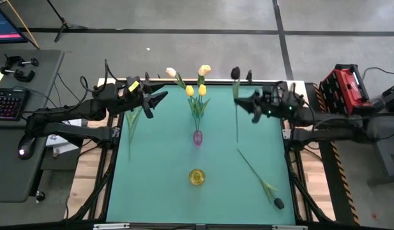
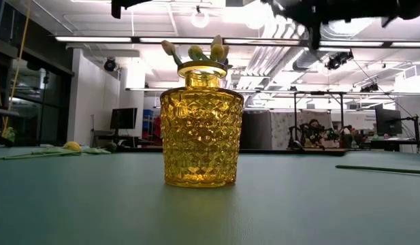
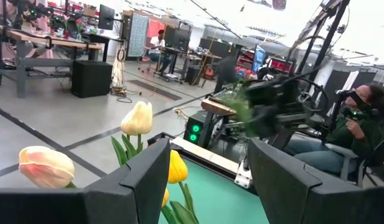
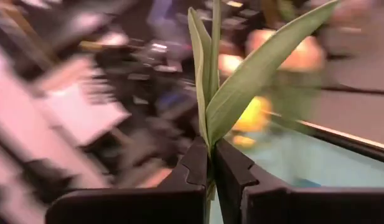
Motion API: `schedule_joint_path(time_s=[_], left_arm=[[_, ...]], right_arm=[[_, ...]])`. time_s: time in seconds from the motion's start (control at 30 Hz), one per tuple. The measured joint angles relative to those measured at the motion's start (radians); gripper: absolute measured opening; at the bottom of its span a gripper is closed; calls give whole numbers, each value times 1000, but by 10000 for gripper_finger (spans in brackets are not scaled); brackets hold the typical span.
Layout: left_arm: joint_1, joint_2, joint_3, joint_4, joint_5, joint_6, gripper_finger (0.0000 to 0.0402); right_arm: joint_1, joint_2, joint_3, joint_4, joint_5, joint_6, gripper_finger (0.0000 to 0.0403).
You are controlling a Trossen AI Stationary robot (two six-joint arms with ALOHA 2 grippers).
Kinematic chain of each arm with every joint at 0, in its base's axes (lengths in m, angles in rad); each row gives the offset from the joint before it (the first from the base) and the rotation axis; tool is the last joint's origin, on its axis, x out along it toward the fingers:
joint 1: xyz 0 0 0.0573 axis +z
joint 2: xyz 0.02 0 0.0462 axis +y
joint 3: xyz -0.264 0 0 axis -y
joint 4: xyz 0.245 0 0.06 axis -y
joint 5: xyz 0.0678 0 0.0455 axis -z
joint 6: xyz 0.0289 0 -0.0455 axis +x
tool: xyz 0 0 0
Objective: Sort flowers into vase by color
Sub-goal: Put the top right black flower into the yellow vase
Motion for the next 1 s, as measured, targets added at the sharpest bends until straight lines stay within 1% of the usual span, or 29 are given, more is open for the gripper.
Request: schedule_joint_path(time_s=[0.1, 0.2, 0.3, 0.4, 0.47, 0.57, 0.67, 0.8, 0.87, 1.0], left_arm=[[0, 0, 0, 0, 0, 0, 202], [0, 0, 0, 0, -1, 0, 202], [0, 0, 0, 0, -10, 0, 202], [0, 0, 0, 0, -14, -2, 202], [0, 0, 0, 0, -14, -20, 202], [0, 0, 0, 0, -14, -46, 202], [0, 0, 0, 0, -15, -55, 202], [0, 0, 0, 0, -15, -59, 202], [0, 0, 0, 0, -15, -78, 202], [0, 0, 0, 0, -15, -90, 202]], right_arm=[[147, 70, 0, 172, 5, -33, 0], [288, 183, 0, 335, 63, -98, 0], [395, 323, 0, 524, 124, -175, 0], [463, 474, 0, 743, 134, -240, 0], [492, 568, 1, 901, 134, -255, 0], [521, 692, 26, 1071, 133, -262, 0], [533, 792, 93, 1132, 112, -262, 0], [534, 897, 203, 1133, 21, -277, 0], [534, 939, 245, 1131, -8, -298, 0], [534, 985, 277, 1125, -11, -323, 0]])
